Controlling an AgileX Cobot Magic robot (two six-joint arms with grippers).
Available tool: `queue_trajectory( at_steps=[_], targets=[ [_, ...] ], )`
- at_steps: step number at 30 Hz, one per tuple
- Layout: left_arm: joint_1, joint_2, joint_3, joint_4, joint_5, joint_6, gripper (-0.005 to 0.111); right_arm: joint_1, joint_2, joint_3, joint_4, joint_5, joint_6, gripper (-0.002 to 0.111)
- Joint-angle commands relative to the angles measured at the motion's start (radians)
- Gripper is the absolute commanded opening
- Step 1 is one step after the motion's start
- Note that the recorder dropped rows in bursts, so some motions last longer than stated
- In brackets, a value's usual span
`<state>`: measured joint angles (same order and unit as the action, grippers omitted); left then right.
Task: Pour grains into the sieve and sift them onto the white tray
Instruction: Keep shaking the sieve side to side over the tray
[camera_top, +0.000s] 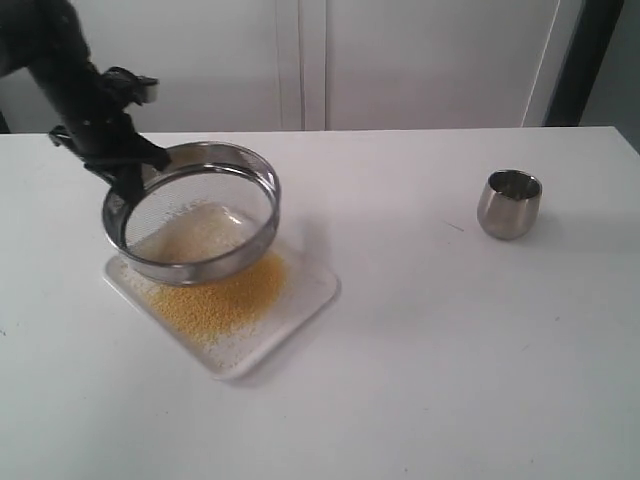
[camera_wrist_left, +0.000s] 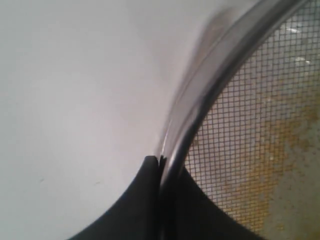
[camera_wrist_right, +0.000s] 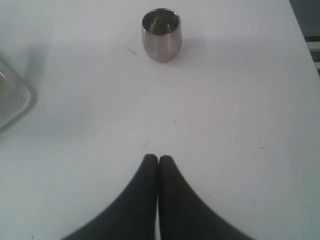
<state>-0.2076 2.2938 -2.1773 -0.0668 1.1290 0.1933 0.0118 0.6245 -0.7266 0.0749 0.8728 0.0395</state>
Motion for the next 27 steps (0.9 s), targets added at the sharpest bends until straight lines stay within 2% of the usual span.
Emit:
queue_trajectory(
  at_steps=[1,5,8,10,14,16,18,20,21,23,24,25,27],
  targets=[
    [-0.076,-0.022,-0.001,0.054,0.092,-0.019,0.0,-0.002,-0.005,0.004,0.001,-0.006,0.002,0.0],
    [0.031,-0.012,-0.039,0.025,0.04,-0.026,0.0,-0.002,-0.005,0.004,0.001,-0.006,0.002,0.0],
    [0.09,0.006,-0.057,-0.149,0.092,-0.018,0.0,-0.002,-0.005,0.004,0.001,-0.006,0.002,0.0],
    [0.06,0.01,-0.047,-0.196,0.092,0.022,0.0,-0.002,-0.005,0.004,0.001,-0.006,0.002,0.0],
    [-0.072,-0.002,-0.02,-0.045,0.092,0.003,0.0,-0.002,-0.005,0.004,0.001,-0.006,0.002,0.0],
    [-0.093,-0.014,-0.02,0.0,0.092,0.0,0.0,-0.002,-0.005,0.004,0.001,-0.006,0.002,0.0],
    [-0.068,-0.023,-0.026,0.045,0.092,-0.004,0.0,-0.002,-0.005,0.004,0.003,-0.006,0.002,0.0],
    [-0.009,-0.023,-0.043,0.038,0.065,-0.007,0.0,-0.002,-0.005,0.004,0.003,-0.006,0.002,0.0],
    [0.041,-0.013,-0.052,-0.026,0.057,-0.007,0.0,-0.002,-0.005,0.004,0.003,-0.006,0.002,0.0],
    [0.048,0.009,-0.05,-0.154,0.092,0.014,0.0,-0.002,-0.005,0.004,0.003,-0.006,0.002,0.0],
    [0.022,0.011,-0.045,-0.162,0.092,0.025,0.0,-0.002,-0.005,0.004,0.003,-0.006,0.002,0.0],
    [-0.041,0.006,-0.033,-0.114,0.092,0.029,0.0,-0.002,-0.005,0.004,0.003,-0.006,0.002,0.0],
    [-0.121,-0.017,-0.033,-0.002,0.092,0.022,0.0,-0.002,-0.005,0.004,0.003,-0.006,0.002,0.0]
  ],
)
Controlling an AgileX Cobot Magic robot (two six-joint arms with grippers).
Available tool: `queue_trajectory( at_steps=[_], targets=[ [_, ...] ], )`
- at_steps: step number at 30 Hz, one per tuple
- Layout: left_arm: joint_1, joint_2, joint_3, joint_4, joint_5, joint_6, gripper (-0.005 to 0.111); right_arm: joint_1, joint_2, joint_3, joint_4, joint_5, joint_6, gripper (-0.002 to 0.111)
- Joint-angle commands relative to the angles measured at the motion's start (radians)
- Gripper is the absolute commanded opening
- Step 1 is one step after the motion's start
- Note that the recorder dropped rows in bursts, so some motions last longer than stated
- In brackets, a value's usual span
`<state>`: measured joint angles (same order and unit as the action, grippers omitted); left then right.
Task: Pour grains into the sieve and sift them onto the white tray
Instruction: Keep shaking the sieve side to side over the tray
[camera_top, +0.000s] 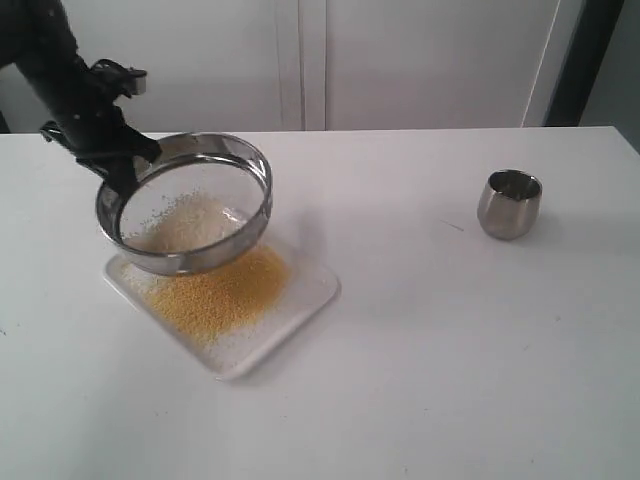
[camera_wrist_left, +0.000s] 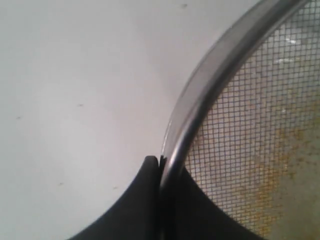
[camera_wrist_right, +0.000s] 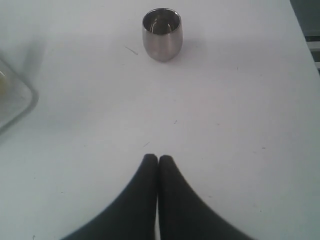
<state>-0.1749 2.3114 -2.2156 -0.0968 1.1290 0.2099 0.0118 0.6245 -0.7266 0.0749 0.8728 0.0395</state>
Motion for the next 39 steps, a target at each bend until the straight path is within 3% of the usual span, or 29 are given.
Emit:
queue_trajectory(
  at_steps=[1,3,6,8,11,14,17,20,23,28,30,33,37,39],
  targets=[
    [-0.162,-0.04,0.005,0.062,0.092,-0.001,0.0,-0.002,-0.005,0.004,0.003,-0.006,0.002,0.0],
    [-0.092,-0.036,0.005,0.065,0.092,-0.001,0.0,-0.002,-0.005,0.004,0.003,-0.006,0.002,0.0],
    [0.001,-0.017,-0.006,-0.058,0.027,0.015,0.0,-0.002,-0.005,0.004,0.003,-0.006,0.002,0.0],
    [-0.011,-0.009,-0.006,-0.112,0.092,0.037,0.0,-0.002,-0.005,0.004,0.003,-0.006,0.002,0.0],
    [-0.099,-0.029,0.003,-0.11,0.092,0.059,0.0,-0.002,-0.005,0.004,0.003,-0.006,0.002,0.0],
    [-0.13,-0.051,0.003,-0.092,0.073,0.061,0.0,-0.002,-0.005,0.004,0.003,-0.006,0.002,0.0],
    [-0.088,-0.051,0.003,-0.016,0.021,0.064,0.0,-0.002,-0.005,0.004,0.003,-0.006,0.002,0.0],
    [-0.009,-0.038,0.002,-0.072,0.011,0.077,0.0,-0.002,-0.005,0.004,0.003,-0.006,0.002,0.0],
    [0.014,-0.038,-0.007,-0.112,0.061,0.076,0.0,-0.002,-0.005,0.004,0.003,-0.006,0.002,0.0],
    [-0.111,-0.042,0.019,-0.071,0.092,0.074,0.0,-0.002,-0.005,0.004,0.003,-0.006,0.002,0.0],
    [-0.128,-0.042,0.021,-0.032,0.085,0.074,0.0,-0.002,-0.005,0.004,0.003,-0.006,0.002,0.0],
    [-0.076,-0.051,0.01,0.012,0.04,0.077,0.0,-0.002,-0.005,0.004,0.003,-0.006,0.002,0.0],
    [0.051,-0.049,0.004,-0.158,0.037,0.095,0.0,-0.002,-0.005,0.004,0.003,-0.006,0.002,0.0],
    [0.038,-0.048,0.004,-0.218,0.064,0.136,0.0,-0.002,-0.005,0.004,0.003,-0.006,0.002,0.0]
  ],
)
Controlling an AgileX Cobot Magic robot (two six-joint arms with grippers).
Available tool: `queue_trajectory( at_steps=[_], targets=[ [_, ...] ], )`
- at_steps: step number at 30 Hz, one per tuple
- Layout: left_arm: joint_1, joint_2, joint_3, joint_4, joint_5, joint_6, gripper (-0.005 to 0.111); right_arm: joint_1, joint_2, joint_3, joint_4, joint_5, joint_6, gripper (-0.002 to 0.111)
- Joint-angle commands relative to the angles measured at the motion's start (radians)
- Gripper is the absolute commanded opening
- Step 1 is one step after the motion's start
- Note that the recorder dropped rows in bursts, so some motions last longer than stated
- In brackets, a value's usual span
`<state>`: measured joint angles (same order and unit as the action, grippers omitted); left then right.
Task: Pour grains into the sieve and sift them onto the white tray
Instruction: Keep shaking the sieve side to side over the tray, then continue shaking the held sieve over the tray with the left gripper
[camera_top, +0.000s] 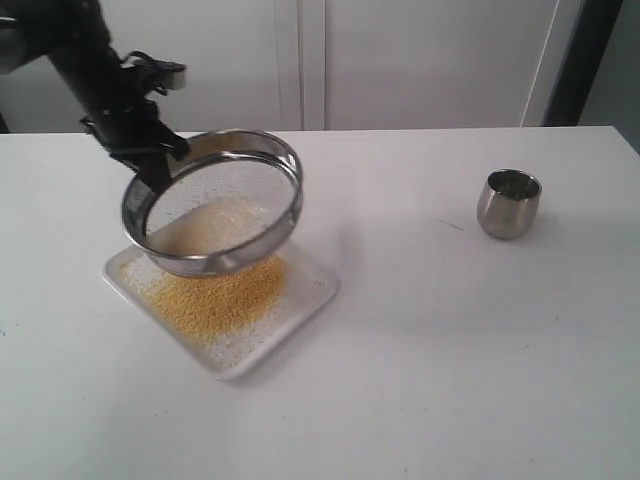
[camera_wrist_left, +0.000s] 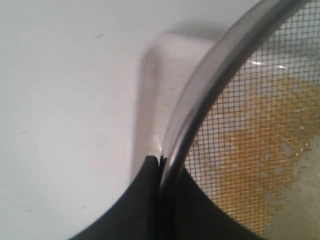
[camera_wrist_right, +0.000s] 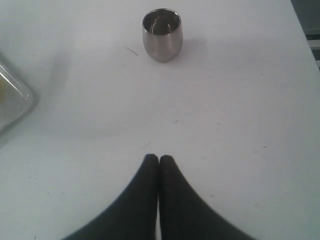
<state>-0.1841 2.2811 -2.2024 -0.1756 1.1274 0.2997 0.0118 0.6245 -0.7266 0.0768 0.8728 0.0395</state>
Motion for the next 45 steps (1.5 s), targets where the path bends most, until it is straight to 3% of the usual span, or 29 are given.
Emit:
queue_trajectory(
  at_steps=[1,4,6,8,11,14,16,19,21,27,30,33,37,39,45],
  targets=[
    [0.016,-0.017,-0.009,-0.117,0.083,0.052,0.0,-0.002,-0.005,0.004,0.001,-0.006,0.002,0.0],
    [-0.08,-0.017,0.001,0.006,0.094,0.029,0.0,-0.002,-0.005,0.004,0.001,-0.006,0.002,0.0],
    [-0.108,-0.024,0.009,0.01,0.094,0.031,0.0,-0.002,-0.005,0.004,0.001,-0.006,0.002,0.0],
    [-0.1,-0.029,0.009,0.026,0.083,0.031,0.0,-0.002,-0.005,0.004,0.001,-0.006,0.002,0.0],
    [-0.023,-0.031,0.009,0.076,0.023,-0.012,0.0,-0.002,-0.005,0.004,0.001,-0.006,0.002,0.0],
    [0.025,-0.016,0.009,-0.096,0.029,0.015,0.0,-0.002,-0.005,0.004,0.001,-0.006,0.002,0.0],
    [-0.005,0.0,0.009,-0.142,0.055,0.037,0.0,-0.002,-0.005,0.004,0.001,-0.006,0.002,0.0],
    [-0.099,0.011,0.009,-0.011,0.08,0.024,0.0,-0.002,-0.005,0.004,0.001,-0.006,0.002,0.0],
    [-0.122,0.004,0.009,0.041,0.089,0.008,0.0,-0.002,-0.005,0.004,0.001,-0.006,0.002,0.0],
    [-0.034,-0.042,0.009,0.064,0.016,-0.009,0.0,-0.002,-0.005,0.004,0.001,-0.006,0.002,0.0],
    [0.005,-0.019,0.009,0.003,0.026,-0.01,0.0,-0.002,-0.005,0.004,0.001,-0.006,0.002,0.0],
    [-0.037,0.001,0.009,-0.041,0.094,0.002,0.0,-0.002,-0.005,0.004,0.001,-0.006,0.002,0.0],
    [-0.128,-0.03,0.009,0.202,0.094,-0.08,0.0,-0.002,-0.005,0.004,0.001,-0.006,0.002,0.0],
    [-0.13,-0.057,0.007,0.249,0.094,-0.087,0.0,-0.002,-0.005,0.004,0.001,-0.006,0.002,0.0],
    [-0.1,-0.03,-0.003,0.108,0.094,-0.074,0.0,-0.002,-0.005,0.004,0.001,-0.006,0.002,0.0]
  ],
)
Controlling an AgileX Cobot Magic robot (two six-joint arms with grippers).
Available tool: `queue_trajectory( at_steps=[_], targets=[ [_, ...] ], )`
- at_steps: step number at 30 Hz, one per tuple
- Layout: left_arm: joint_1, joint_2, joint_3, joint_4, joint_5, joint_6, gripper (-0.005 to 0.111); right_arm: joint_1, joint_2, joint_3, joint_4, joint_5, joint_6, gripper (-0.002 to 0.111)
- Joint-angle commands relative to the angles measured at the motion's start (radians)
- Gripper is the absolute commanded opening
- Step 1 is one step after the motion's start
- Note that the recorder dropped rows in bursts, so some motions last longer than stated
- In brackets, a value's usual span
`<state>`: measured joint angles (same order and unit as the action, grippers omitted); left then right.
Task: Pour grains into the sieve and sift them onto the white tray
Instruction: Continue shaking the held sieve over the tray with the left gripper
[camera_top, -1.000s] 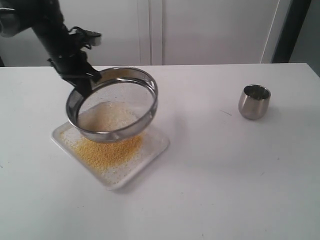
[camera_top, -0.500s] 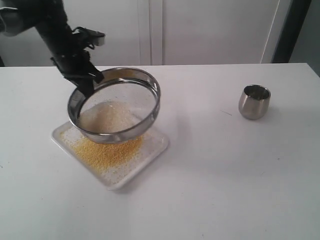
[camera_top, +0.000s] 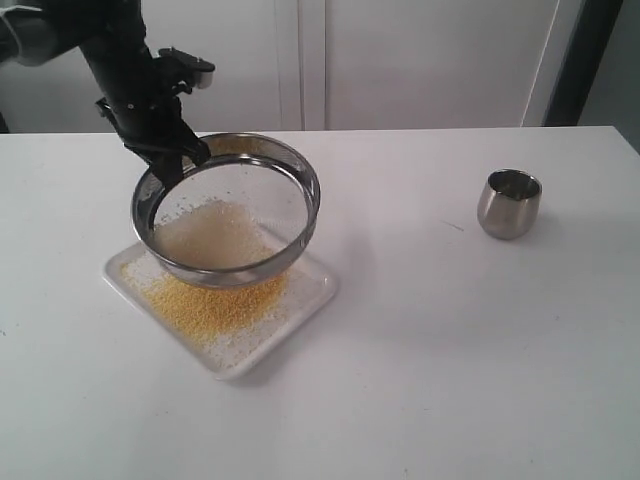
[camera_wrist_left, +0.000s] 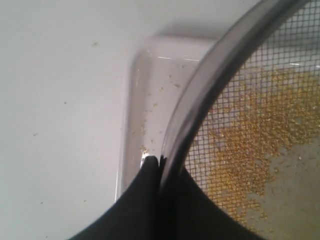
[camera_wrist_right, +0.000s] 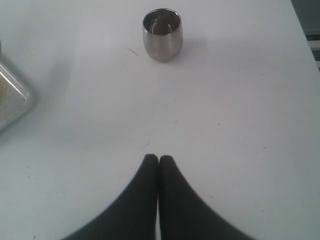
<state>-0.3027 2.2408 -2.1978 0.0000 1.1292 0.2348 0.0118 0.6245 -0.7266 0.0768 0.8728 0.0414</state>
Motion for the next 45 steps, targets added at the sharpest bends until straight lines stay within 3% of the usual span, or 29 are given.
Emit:
queue_trajectory(
  at_steps=[1,5,9,11,15,17,21,25,27,32,34,36,40,42,45],
  targets=[
    [0.017,0.019,-0.008,-0.051,0.092,-0.009,0.0,-0.002,-0.005,0.004,0.001,-0.006,0.0,0.0],
    [0.051,0.026,-0.01,0.085,0.092,-0.052,0.0,-0.002,-0.005,0.004,0.001,-0.006,0.0,0.0],
    [0.084,0.023,-0.015,-0.068,0.092,-0.039,0.0,-0.002,-0.005,0.004,0.001,-0.006,0.0,0.0],
    [0.057,0.032,-0.011,-0.135,0.092,-0.015,0.0,-0.002,-0.005,0.004,0.001,-0.006,0.024,0.0],
    [-0.027,0.024,-0.006,-0.141,0.092,-0.01,0.0,-0.002,-0.005,0.004,0.001,-0.006,0.035,0.0],
    [-0.037,0.022,-0.006,-0.13,0.092,0.039,0.0,-0.002,-0.005,0.004,0.001,-0.006,0.035,0.0],
    [0.052,0.026,-0.006,-0.103,0.092,0.006,0.0,-0.002,-0.005,0.004,0.001,-0.006,0.035,0.0],
    [0.12,0.035,-0.006,-0.292,0.092,-0.025,0.0,-0.002,-0.005,0.004,0.001,-0.006,0.035,0.0],
    [0.083,0.042,0.003,-0.328,0.092,0.006,0.0,-0.002,-0.005,0.004,0.001,-0.006,0.035,0.0],
    [-0.052,0.036,0.037,-0.084,0.092,0.002,0.0,-0.002,-0.005,0.004,0.001,-0.008,0.035,0.0],
    [-0.05,0.034,0.027,-0.026,0.092,0.004,0.0,-0.002,-0.005,0.004,0.001,-0.008,0.035,0.0],
    [-0.004,0.036,0.016,-0.021,0.092,0.004,0.0,-0.002,-0.005,0.004,0.001,-0.008,0.035,0.0],
    [0.086,0.057,0.014,-0.15,0.092,-0.014,0.0,-0.002,-0.005,0.004,0.001,-0.008,0.035,0.0],
    [0.068,0.063,0.024,-0.24,0.092,0.007,0.0,-0.002,-0.005,0.004,0.001,-0.008,0.035,0.0],
    [-0.022,0.045,0.047,-0.183,0.092,0.009,0.0,-0.002,-0.005,0.004,0.001,-0.008,0.035,0.0]
  ],
)
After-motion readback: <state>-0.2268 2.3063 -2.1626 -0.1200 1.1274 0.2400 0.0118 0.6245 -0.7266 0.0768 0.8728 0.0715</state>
